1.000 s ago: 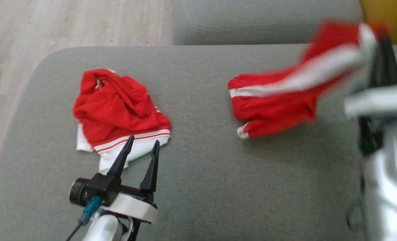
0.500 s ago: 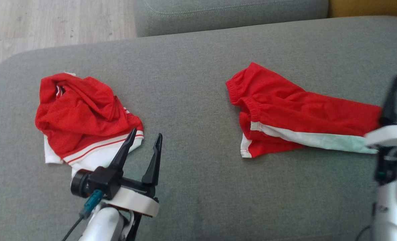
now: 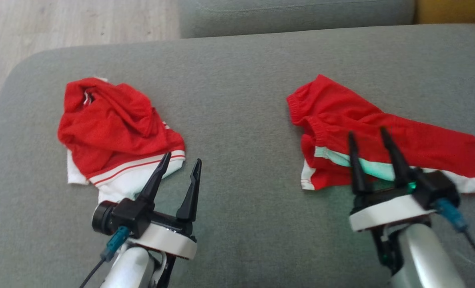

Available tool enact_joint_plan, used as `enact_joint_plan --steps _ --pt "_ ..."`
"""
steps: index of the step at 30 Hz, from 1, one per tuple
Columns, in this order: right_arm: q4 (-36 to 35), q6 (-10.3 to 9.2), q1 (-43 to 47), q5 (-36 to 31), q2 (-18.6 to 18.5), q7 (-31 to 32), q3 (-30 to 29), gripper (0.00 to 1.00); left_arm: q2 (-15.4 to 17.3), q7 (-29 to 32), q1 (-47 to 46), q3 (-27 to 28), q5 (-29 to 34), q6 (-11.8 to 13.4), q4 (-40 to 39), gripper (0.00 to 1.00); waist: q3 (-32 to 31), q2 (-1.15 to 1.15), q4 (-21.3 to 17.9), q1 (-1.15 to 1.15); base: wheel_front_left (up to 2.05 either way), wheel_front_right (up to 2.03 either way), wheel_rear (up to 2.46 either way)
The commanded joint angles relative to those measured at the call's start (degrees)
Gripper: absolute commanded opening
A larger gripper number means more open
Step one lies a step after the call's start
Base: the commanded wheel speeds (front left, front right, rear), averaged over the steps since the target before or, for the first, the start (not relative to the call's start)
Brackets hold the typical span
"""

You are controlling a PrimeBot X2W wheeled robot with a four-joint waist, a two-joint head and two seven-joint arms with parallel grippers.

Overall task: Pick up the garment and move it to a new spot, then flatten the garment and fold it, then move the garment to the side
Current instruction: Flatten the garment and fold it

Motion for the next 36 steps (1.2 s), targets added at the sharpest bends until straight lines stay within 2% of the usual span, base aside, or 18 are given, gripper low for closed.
enact_joint_plan --steps 1,4,8,17,18,19,28,36 --pt "-0.86 -0.04 -2.05 -2.30 -0.22 -0.61 3.13 1.00 -0.19 -0.53 -2.33 2.05 0.47 -0.32 -1.65 1.00 0.62 0.00 1.18 0.00 0.00 0.00 0.00" --pt "1.45 -0.04 -2.65 -3.84 -0.22 -0.47 3.86 1.00 -0.36 -0.53 -2.47 1.97 0.56 -0.49 -1.42 1.00 0.85 0.00 1.97 0.00 0.00 0.00 0.00" --pt "8.53 -0.04 -6.00 -6.56 -0.22 2.44 3.30 1.00 -0.99 -0.53 -2.83 1.82 0.68 -0.79 -1.01 1.00 1.30 0.00 3.87 0.00 0.00 0.00 0.00" --pt "18.49 -0.04 -11.11 -8.36 -0.22 5.97 1.89 1.00 -1.91 -0.53 -2.81 2.01 0.90 -1.19 -0.91 1.00 1.88 0.00 5.94 0.00 0.00 0.00 0.00" --pt "19.22 -0.04 -11.54 -7.83 -0.22 6.09 2.54 0.41 -1.98 -0.53 -2.81 2.05 0.95 -1.24 -0.88 1.00 1.93 0.00 6.07 0.00 0.00 0.00 0.00" --pt "19.61 -0.04 -11.96 -7.15 -0.22 5.87 3.26 0.00 -2.04 -0.53 -2.82 2.09 1.02 -1.29 -0.87 1.00 1.99 0.00 6.15 0.00 0.00 0.00 0.00" --pt "17.17 -0.04 -13.69 1.55 -0.22 2.70 13.76 0.00 -2.26 -0.53 -2.55 3.11 1.65 -1.66 -0.57 1.00 1.61 0.00 5.38 0.00 0.00 0.00 0.00" --pt "14.43 -0.04 -12.81 6.70 -0.22 3.23 21.51 0.00 -2.29 -0.54 -2.00 3.56 2.16 -2.03 -0.18 1.00 0.00 0.00 4.73 0.00 0.00 0.00 0.00"
